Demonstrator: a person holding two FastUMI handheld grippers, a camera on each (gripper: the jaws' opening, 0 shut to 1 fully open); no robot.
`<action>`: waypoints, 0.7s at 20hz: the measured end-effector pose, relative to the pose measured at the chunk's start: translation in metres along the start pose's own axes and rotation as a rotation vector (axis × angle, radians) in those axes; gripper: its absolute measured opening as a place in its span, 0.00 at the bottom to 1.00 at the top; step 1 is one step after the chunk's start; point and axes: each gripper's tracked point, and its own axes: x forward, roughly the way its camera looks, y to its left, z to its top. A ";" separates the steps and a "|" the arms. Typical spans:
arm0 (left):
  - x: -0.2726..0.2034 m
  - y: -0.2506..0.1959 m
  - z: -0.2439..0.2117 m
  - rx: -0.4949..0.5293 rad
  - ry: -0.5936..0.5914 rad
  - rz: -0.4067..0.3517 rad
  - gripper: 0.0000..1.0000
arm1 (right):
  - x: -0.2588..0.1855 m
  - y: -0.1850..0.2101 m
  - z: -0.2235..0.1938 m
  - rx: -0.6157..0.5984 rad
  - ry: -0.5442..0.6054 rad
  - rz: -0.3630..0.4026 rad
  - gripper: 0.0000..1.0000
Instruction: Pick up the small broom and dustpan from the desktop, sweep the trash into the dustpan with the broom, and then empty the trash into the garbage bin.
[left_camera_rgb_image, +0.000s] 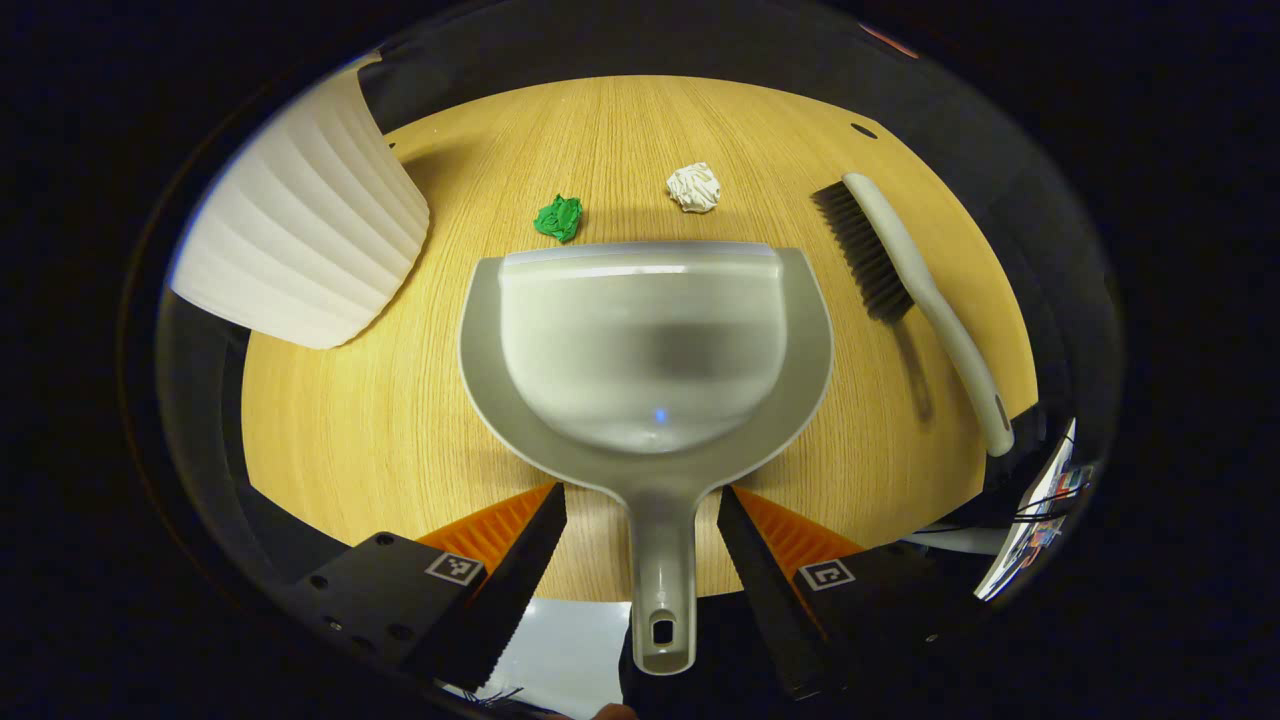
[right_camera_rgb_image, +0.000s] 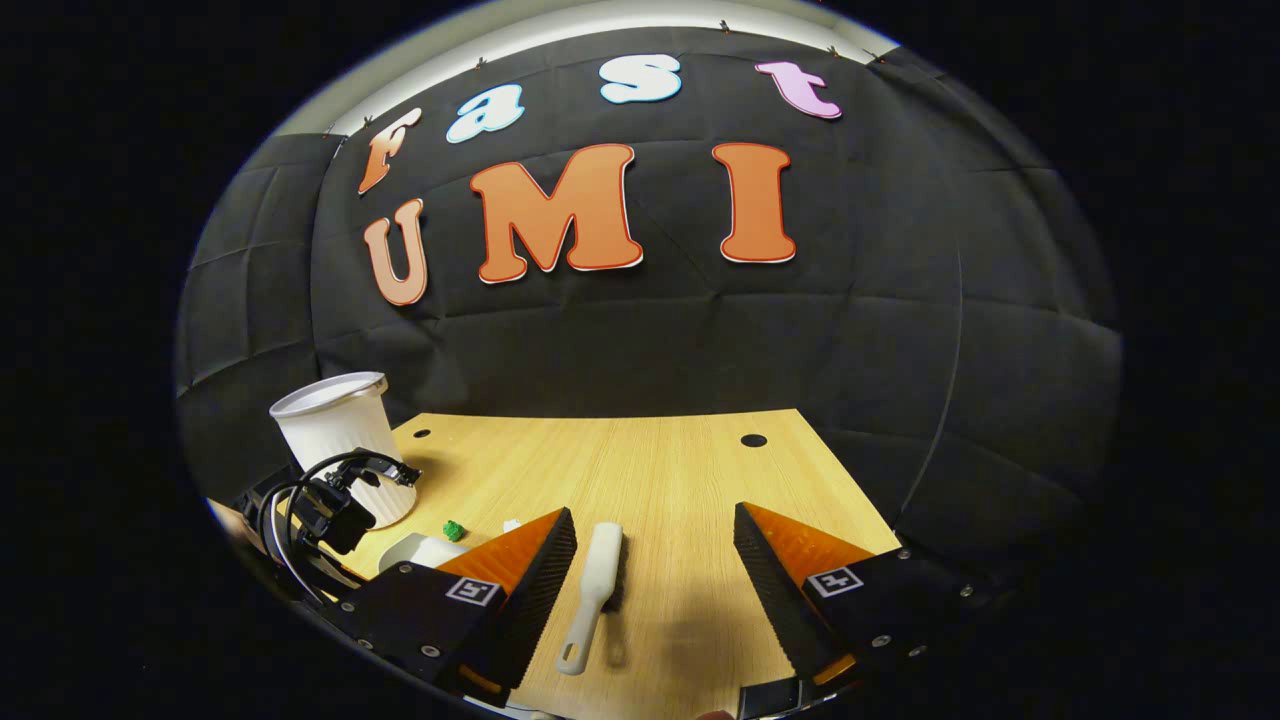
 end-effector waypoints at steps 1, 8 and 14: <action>0.001 -0.001 -0.001 -0.001 0.005 -0.003 0.98 | 0.002 -0.002 -0.002 -0.003 0.007 -0.002 0.95; 0.004 -0.004 0.002 -0.009 0.009 -0.015 0.73 | 0.018 0.008 -0.035 0.030 0.138 0.043 0.95; 0.007 -0.012 0.003 -0.041 -0.010 -0.063 0.37 | 0.027 0.027 -0.068 0.018 0.296 0.081 0.95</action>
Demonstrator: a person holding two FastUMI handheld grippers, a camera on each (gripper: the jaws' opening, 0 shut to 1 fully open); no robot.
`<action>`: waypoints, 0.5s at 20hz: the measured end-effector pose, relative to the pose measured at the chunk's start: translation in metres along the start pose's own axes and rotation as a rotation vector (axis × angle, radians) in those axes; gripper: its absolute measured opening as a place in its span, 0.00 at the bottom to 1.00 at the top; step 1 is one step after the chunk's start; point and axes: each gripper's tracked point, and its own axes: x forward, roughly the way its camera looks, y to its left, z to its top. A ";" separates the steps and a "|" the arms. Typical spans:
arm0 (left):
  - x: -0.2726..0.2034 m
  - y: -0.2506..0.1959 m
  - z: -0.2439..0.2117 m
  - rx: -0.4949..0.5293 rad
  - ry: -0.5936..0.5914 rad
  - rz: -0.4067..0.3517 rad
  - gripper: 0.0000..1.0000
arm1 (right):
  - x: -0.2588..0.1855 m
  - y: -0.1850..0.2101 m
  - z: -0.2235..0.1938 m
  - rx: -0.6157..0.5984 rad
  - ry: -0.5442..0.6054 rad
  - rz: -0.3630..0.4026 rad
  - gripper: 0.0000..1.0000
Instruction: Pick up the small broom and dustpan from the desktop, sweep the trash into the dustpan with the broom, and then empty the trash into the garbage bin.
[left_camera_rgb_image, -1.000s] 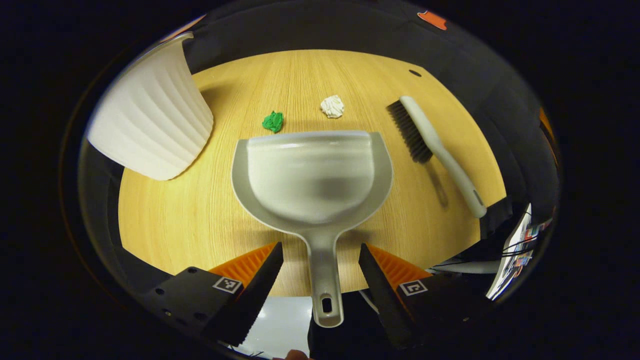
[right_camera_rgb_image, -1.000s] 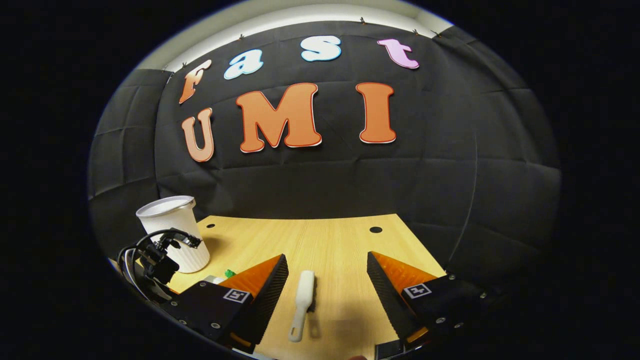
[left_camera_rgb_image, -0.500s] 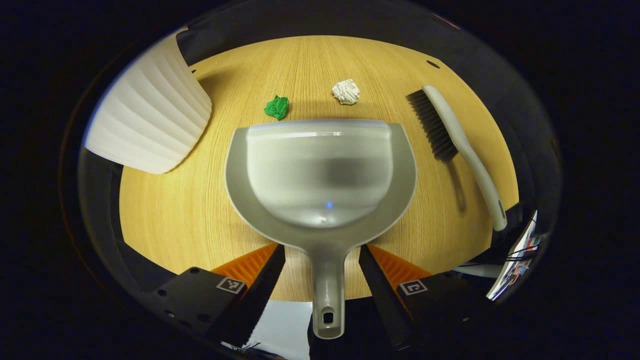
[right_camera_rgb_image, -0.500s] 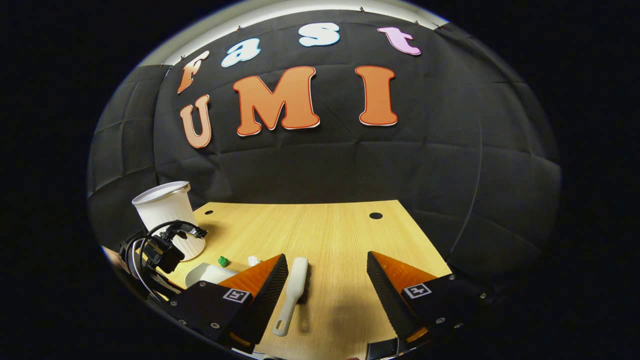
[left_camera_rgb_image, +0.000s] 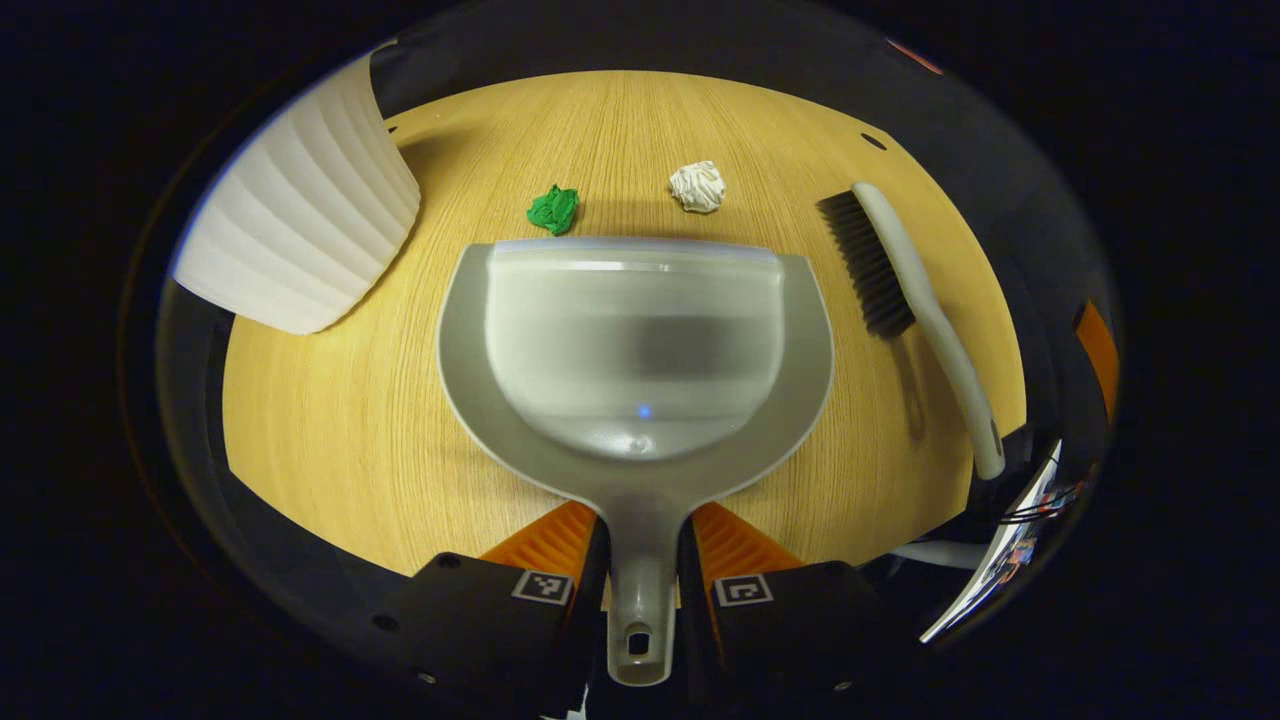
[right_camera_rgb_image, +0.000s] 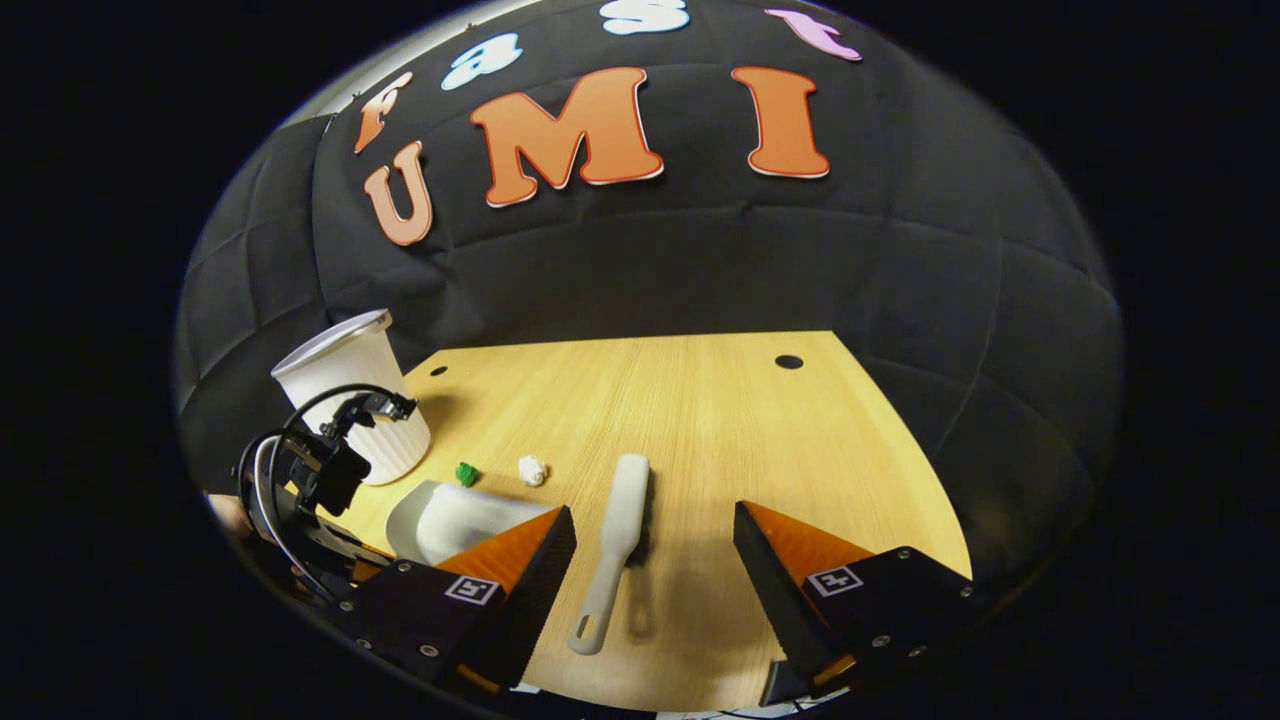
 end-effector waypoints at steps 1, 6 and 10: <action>0.000 0.003 0.001 0.015 -0.004 -0.002 0.36 | 0.003 0.002 -0.009 0.008 0.041 0.002 0.95; 0.008 0.012 0.006 0.046 -0.043 -0.080 0.31 | 0.024 0.020 -0.043 0.023 0.211 0.013 0.95; -0.001 0.036 0.008 0.086 -0.074 -0.076 0.31 | 0.049 0.031 -0.073 -0.045 0.334 0.007 0.96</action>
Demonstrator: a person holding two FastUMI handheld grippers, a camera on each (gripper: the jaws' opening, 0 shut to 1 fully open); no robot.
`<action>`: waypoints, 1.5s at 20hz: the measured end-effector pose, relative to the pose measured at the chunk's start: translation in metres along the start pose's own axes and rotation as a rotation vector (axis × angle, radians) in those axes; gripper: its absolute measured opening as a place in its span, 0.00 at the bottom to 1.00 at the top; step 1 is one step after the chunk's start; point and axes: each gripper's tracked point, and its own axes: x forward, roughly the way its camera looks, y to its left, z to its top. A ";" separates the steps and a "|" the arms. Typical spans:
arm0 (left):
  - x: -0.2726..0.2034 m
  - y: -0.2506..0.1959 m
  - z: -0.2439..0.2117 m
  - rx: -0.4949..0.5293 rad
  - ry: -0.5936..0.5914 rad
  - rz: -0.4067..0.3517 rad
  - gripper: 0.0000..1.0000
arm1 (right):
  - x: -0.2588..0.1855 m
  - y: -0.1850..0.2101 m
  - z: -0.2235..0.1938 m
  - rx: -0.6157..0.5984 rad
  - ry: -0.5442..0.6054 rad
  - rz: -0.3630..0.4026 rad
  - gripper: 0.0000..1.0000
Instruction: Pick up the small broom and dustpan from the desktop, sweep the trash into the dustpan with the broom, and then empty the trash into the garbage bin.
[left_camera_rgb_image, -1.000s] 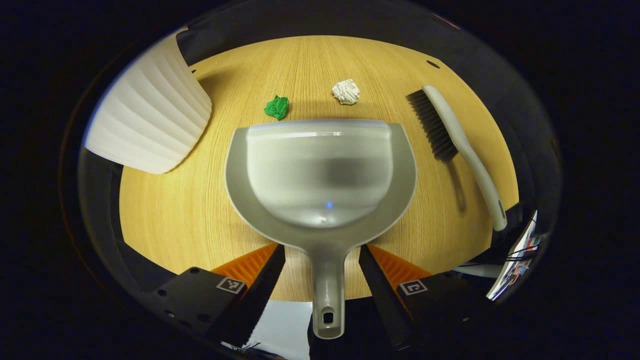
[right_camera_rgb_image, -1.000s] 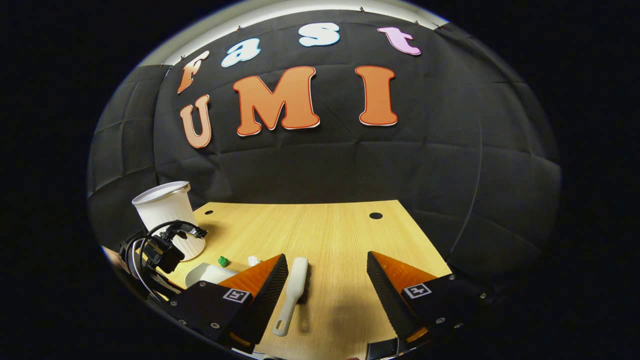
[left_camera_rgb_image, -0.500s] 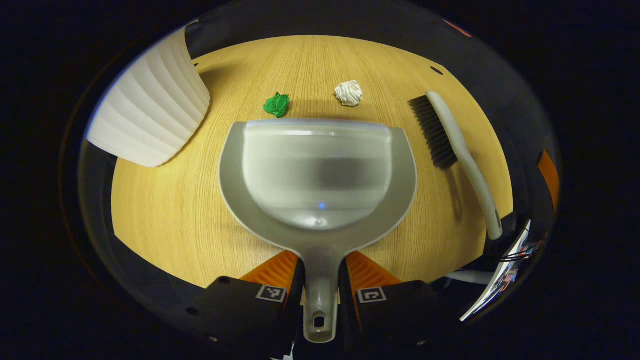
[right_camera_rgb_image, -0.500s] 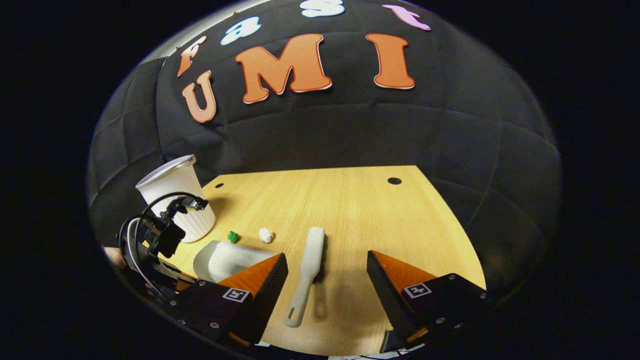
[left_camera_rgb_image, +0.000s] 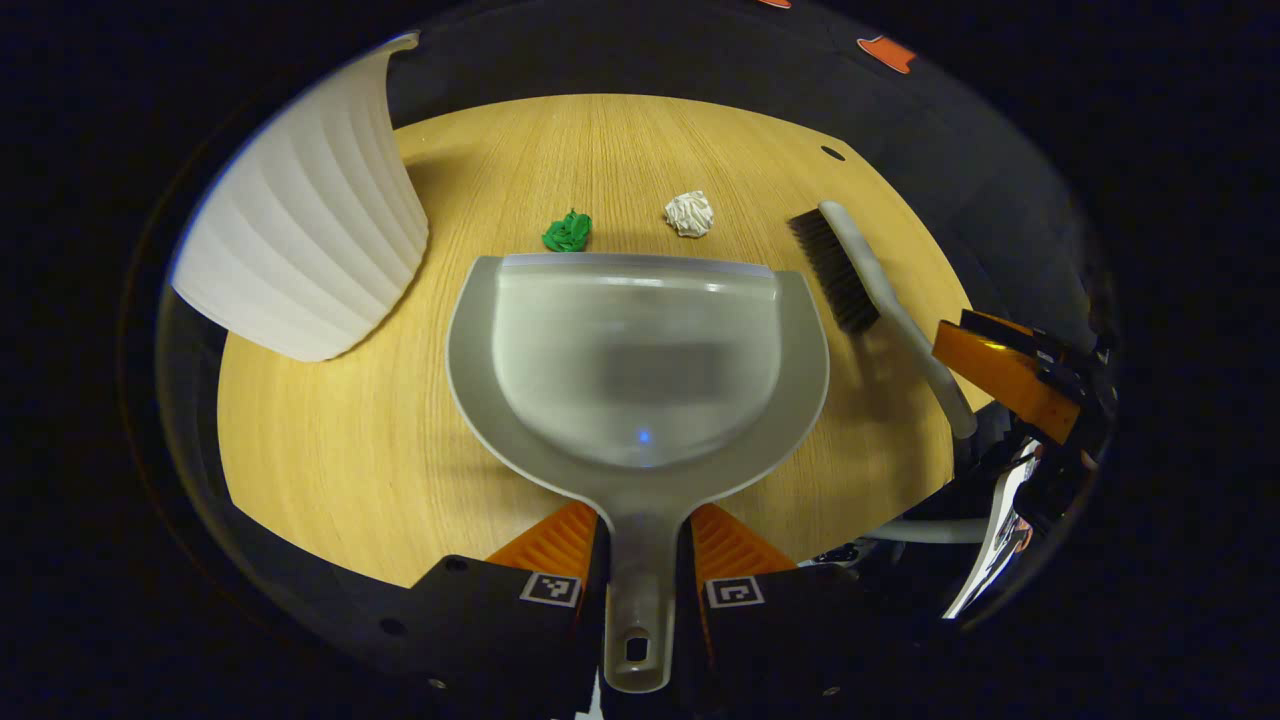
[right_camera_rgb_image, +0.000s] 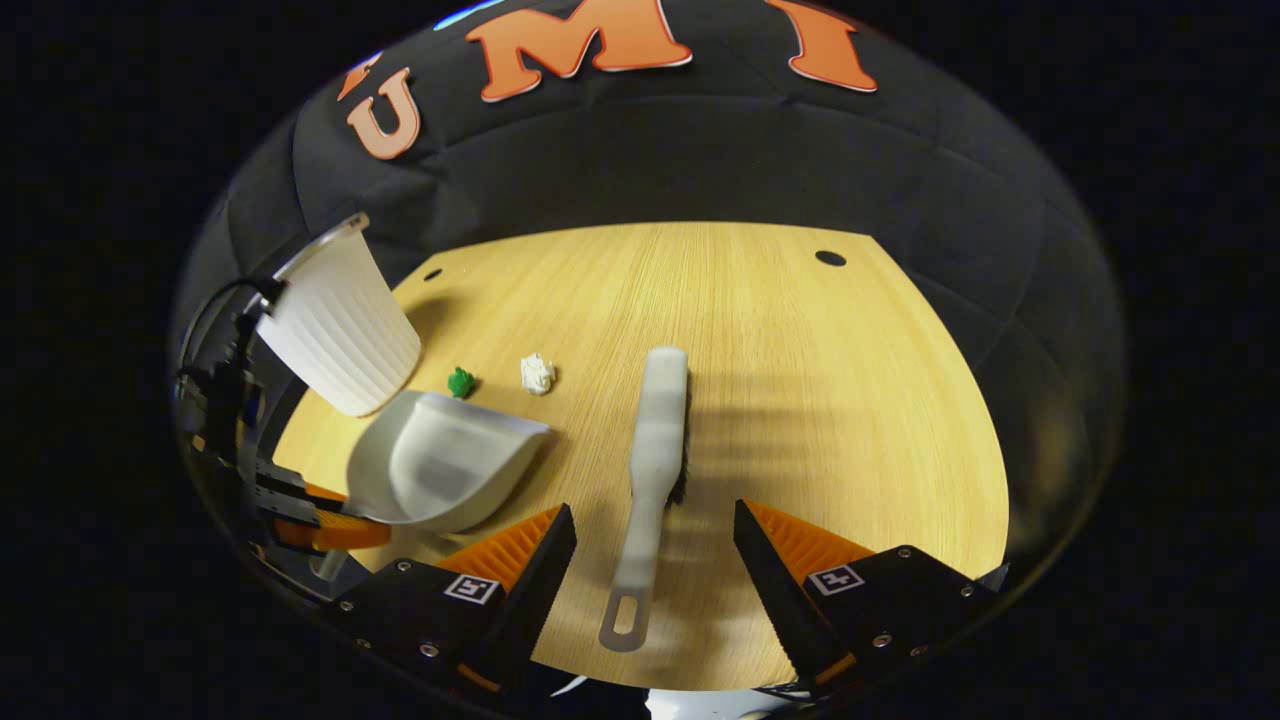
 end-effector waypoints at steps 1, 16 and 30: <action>-0.004 0.007 0.000 0.014 -0.007 0.004 0.31 | 0.008 0.000 -0.005 -0.006 0.035 -0.010 0.96; -0.037 0.040 0.005 0.050 -0.022 -0.058 0.31 | 0.038 0.000 -0.043 0.051 0.317 -0.063 0.28; -0.029 0.093 -0.025 0.247 0.046 -0.050 0.31 | 0.059 0.013 0.029 -0.175 0.244 -0.017 0.17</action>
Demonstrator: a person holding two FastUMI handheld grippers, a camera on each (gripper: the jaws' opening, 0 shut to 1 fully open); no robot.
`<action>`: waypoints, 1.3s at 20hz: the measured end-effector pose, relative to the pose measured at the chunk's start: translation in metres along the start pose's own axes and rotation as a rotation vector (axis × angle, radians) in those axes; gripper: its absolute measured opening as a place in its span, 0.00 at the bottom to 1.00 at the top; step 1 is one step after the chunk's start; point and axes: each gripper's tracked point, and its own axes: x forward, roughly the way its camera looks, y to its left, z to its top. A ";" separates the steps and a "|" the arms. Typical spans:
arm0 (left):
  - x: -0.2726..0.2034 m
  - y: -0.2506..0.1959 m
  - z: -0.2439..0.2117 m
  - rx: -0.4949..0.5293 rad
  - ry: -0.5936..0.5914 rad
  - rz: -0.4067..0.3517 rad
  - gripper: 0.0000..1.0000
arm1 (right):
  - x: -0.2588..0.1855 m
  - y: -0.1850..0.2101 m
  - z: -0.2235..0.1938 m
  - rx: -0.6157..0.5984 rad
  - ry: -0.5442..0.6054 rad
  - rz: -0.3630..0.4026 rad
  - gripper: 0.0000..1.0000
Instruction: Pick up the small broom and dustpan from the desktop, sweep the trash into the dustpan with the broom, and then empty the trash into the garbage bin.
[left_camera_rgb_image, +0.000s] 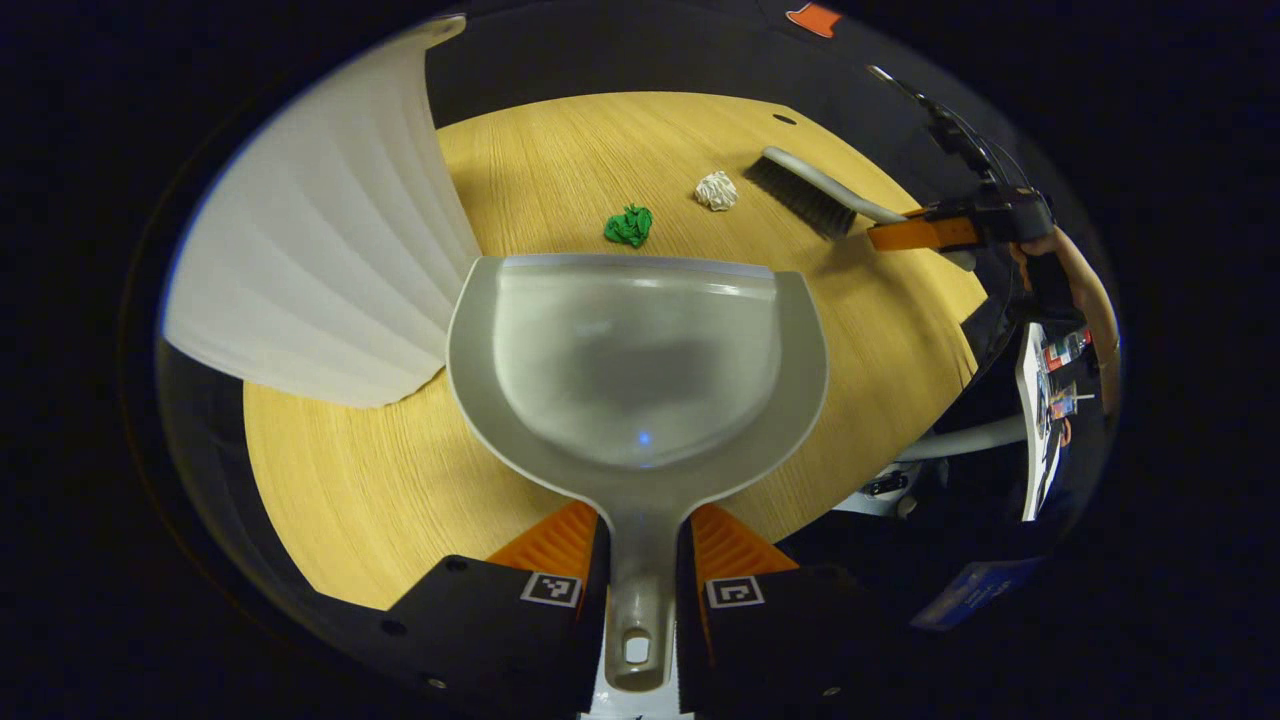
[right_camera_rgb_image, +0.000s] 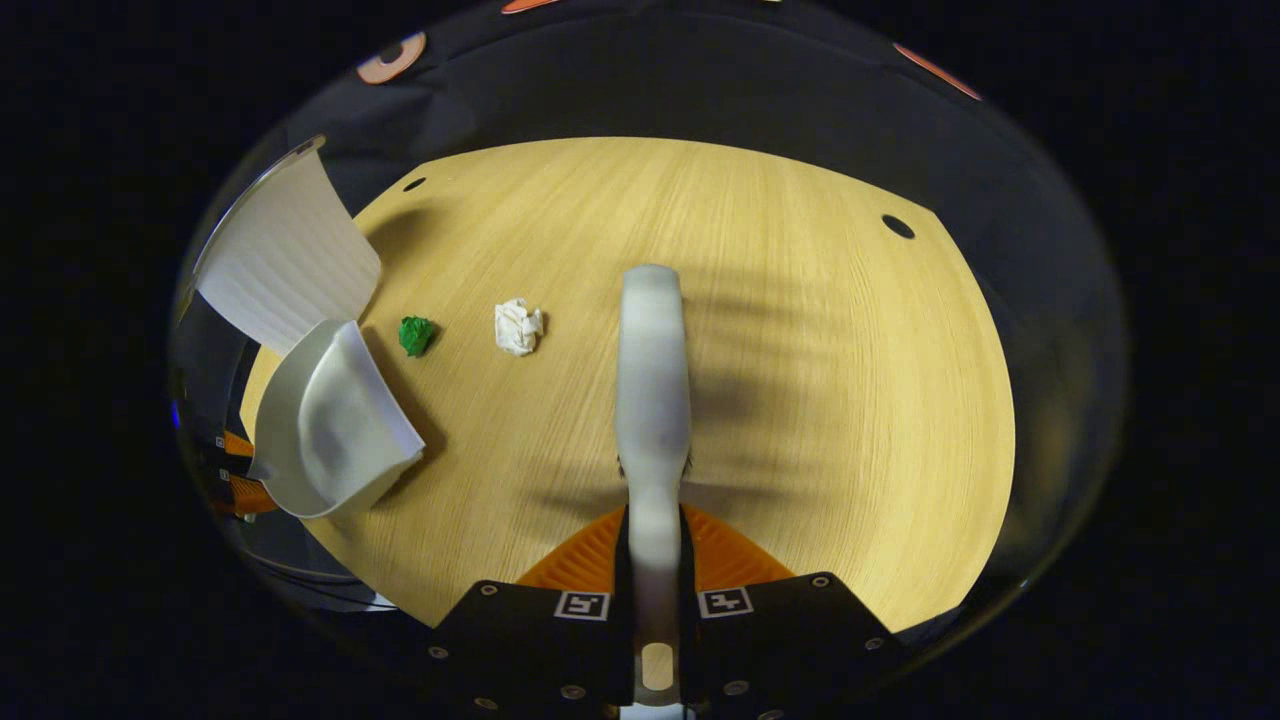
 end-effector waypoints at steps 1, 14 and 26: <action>0.007 0.003 0.007 0.011 0.006 0.001 0.31 | 0.003 0.004 0.009 -0.033 -0.001 0.013 0.17; 0.025 0.004 0.033 0.179 0.041 -0.033 0.31 | -0.008 0.109 0.040 -0.380 0.029 0.363 0.17; 0.009 -0.008 0.026 0.078 -0.045 -0.005 0.31 | 0.003 0.028 0.046 -0.184 0.012 0.123 0.17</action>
